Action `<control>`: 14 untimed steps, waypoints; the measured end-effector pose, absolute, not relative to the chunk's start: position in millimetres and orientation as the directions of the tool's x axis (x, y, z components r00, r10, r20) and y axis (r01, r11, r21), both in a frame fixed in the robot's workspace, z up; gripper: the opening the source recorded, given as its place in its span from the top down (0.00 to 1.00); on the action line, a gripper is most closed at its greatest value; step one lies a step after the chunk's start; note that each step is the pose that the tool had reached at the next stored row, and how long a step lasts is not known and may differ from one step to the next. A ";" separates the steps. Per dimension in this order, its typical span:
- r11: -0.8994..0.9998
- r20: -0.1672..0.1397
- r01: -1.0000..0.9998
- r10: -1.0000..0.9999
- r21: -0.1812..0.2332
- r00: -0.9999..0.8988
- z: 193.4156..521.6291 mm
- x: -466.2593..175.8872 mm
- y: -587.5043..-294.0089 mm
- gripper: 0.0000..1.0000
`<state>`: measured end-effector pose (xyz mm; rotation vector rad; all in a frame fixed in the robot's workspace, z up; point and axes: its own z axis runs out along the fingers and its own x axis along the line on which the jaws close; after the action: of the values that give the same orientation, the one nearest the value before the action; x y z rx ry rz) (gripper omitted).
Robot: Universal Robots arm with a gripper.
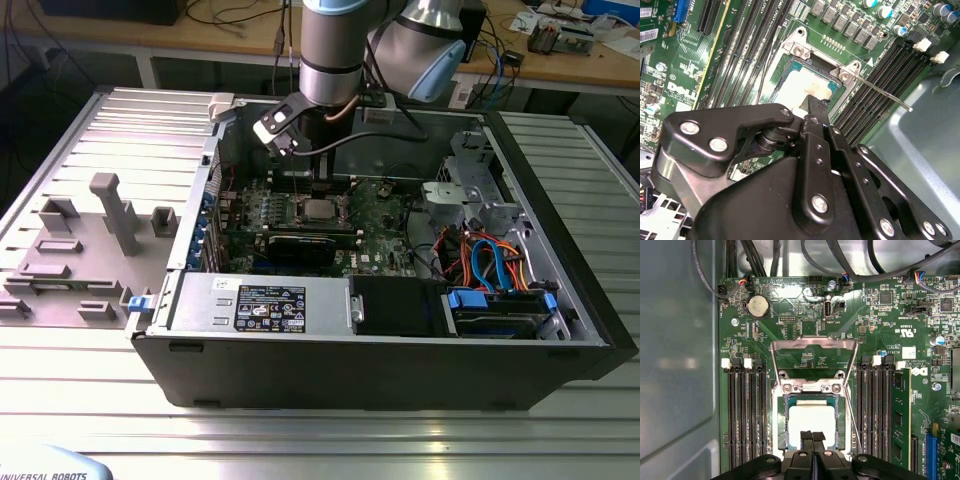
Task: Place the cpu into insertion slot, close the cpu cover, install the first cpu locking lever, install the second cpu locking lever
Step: 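Close the cpu cover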
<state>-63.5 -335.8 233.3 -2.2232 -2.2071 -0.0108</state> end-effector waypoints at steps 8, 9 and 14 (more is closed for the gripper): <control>-0.007 0.010 1.000 1.000 -0.001 0.007 233.4 -63.5 -335.7 0.89; -0.007 0.010 1.000 1.000 -0.001 0.007 233.4 -63.5 -335.7 0.89; -0.007 0.010 1.000 1.000 -0.001 0.007 234.0 -63.5 -335.7 0.89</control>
<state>-63.5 -335.7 234.0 -2.2238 -2.2076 -0.0097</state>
